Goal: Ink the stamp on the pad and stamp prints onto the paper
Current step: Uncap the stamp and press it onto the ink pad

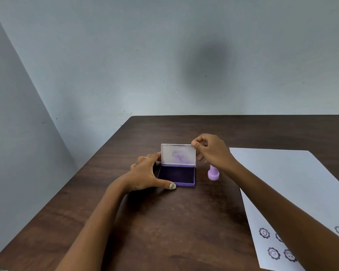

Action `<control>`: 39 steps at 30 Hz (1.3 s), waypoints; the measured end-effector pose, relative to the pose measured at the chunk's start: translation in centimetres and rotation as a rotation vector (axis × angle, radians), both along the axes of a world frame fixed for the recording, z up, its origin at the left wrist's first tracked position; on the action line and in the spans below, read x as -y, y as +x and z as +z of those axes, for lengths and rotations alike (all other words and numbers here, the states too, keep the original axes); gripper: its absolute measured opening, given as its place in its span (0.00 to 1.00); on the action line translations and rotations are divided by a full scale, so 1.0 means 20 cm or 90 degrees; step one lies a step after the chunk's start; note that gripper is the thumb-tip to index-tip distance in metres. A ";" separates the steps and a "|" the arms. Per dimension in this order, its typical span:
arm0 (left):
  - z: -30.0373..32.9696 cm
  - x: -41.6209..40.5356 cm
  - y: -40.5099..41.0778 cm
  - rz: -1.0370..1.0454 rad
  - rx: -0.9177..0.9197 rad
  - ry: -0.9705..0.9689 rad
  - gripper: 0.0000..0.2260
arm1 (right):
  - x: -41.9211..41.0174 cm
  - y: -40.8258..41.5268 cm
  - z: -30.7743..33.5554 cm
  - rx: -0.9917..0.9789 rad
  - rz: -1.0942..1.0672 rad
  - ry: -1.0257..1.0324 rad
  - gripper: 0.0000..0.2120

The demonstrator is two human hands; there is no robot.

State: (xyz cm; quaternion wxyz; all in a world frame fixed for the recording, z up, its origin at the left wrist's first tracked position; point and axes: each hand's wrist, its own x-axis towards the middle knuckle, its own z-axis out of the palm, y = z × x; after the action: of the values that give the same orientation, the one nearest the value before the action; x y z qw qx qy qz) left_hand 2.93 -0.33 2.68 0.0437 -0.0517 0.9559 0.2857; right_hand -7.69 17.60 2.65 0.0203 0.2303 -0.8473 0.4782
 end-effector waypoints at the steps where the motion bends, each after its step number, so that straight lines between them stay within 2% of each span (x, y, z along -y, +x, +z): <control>1: 0.00 0.00 0.00 -0.003 -0.001 -0.006 0.44 | 0.00 0.00 0.00 0.003 -0.010 -0.001 0.07; 4: -0.01 0.01 -0.01 -0.014 0.005 -0.008 0.47 | -0.01 -0.01 -0.03 0.018 -0.034 0.000 0.04; 10: -0.03 0.01 -0.02 -0.024 0.021 -0.031 0.51 | -0.03 -0.01 -0.03 0.052 -0.016 0.006 0.09; 15: -0.04 0.01 -0.02 -0.050 0.050 -0.032 0.55 | -0.04 -0.04 -0.06 0.128 -0.006 -0.050 0.10; 20: -0.04 0.09 -0.01 -0.012 0.004 0.093 0.48 | -0.06 -0.06 -0.08 0.190 -0.053 -0.129 0.12; 23: -0.05 0.13 -0.01 -0.015 0.004 0.074 0.35 | -0.08 -0.06 -0.07 0.218 -0.037 -0.136 0.10; 25: -0.04 0.13 -0.01 -0.031 0.018 0.068 0.31 | -0.08 -0.06 -0.07 0.218 -0.031 -0.129 0.09; 31: -0.03 0.09 0.00 -0.018 0.013 0.027 0.35 | -0.07 -0.05 -0.06 0.212 -0.031 -0.108 0.09; 35: -0.01 0.06 0.00 -0.008 0.002 -0.022 0.30 | -0.08 -0.05 -0.05 0.222 -0.032 -0.106 0.10; 39: 0.00 0.03 0.02 0.005 -0.012 -0.044 0.29 | -0.08 -0.04 -0.04 0.218 -0.030 -0.097 0.10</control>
State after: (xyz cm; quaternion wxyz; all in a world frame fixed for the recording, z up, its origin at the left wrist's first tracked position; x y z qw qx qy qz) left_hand 3.23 -0.96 2.61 0.0319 -0.0541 0.9654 0.2532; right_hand -8.43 19.11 1.84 -0.0955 0.1236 -0.8048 0.5726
